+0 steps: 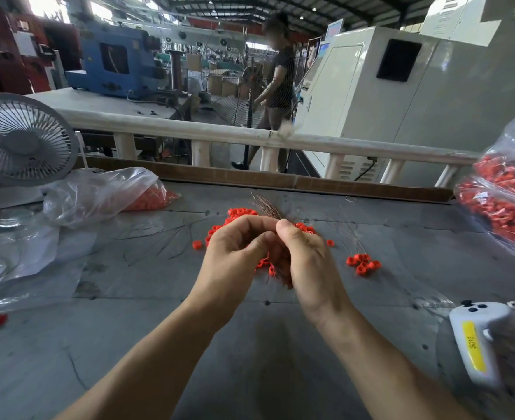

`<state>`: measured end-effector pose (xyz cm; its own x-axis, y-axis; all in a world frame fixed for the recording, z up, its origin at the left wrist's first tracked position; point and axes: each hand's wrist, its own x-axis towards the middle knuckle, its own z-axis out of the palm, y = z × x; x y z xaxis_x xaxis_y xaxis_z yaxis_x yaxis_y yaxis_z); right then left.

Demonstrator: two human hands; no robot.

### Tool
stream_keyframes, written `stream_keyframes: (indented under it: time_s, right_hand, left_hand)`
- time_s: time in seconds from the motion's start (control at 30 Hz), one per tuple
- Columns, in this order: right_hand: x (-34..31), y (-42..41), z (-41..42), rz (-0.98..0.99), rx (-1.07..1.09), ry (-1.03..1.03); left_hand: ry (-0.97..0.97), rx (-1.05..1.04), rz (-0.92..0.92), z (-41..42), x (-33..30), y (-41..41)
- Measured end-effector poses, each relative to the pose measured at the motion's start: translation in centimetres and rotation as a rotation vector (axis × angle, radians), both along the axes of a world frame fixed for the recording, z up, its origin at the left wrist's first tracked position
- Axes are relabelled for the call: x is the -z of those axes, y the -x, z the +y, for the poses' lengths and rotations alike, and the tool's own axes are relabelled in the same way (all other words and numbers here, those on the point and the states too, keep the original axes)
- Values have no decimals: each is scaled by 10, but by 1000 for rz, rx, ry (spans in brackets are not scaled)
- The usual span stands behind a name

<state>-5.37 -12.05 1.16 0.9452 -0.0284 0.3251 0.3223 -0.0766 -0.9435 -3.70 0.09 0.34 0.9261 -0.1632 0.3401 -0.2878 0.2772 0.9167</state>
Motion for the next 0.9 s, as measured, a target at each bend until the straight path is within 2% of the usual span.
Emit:
stream_keyframes:
  time_s: [0.13, 0.37, 0.6, 0.77, 0.9]
  right_hand:
    - [-5, -1, -3, -61, 68, 87]
    - [-3, -2, 0, -163, 119, 281]
    - [1, -5, -14, 12, -82, 395]
    - [0, 1, -20, 63, -180, 329]
    - [4, -2, -15, 8, -51, 235]
  left_hand:
    - [-25, 15, 29, 0, 1, -1]
    - [68, 68, 164, 4, -3, -2]
    - [120, 165, 268, 14, -4, -7]
    - [102, 141, 276, 12, -2, -8]
    - [102, 102, 273, 13, 0, -9]
